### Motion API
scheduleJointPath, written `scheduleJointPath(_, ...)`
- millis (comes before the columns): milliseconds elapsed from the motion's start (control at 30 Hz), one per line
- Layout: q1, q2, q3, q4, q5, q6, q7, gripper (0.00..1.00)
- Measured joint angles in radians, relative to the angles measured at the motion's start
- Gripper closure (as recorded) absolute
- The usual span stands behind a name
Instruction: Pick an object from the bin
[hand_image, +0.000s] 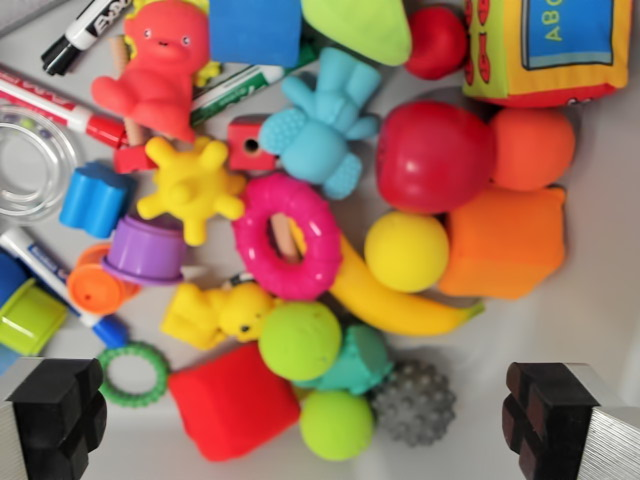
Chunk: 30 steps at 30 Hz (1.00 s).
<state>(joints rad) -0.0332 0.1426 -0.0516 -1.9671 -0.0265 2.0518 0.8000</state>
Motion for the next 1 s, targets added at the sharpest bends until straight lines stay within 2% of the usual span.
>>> scheduleJointPath(500, 0.016, 0.013, 0.003, -0.041, 0.003, 0.058, 0.073, 0.0)
scheduleJointPath(1000, 0.042, 0.042, 0.009, -0.099, 0.011, 0.151, 0.193, 0.0)
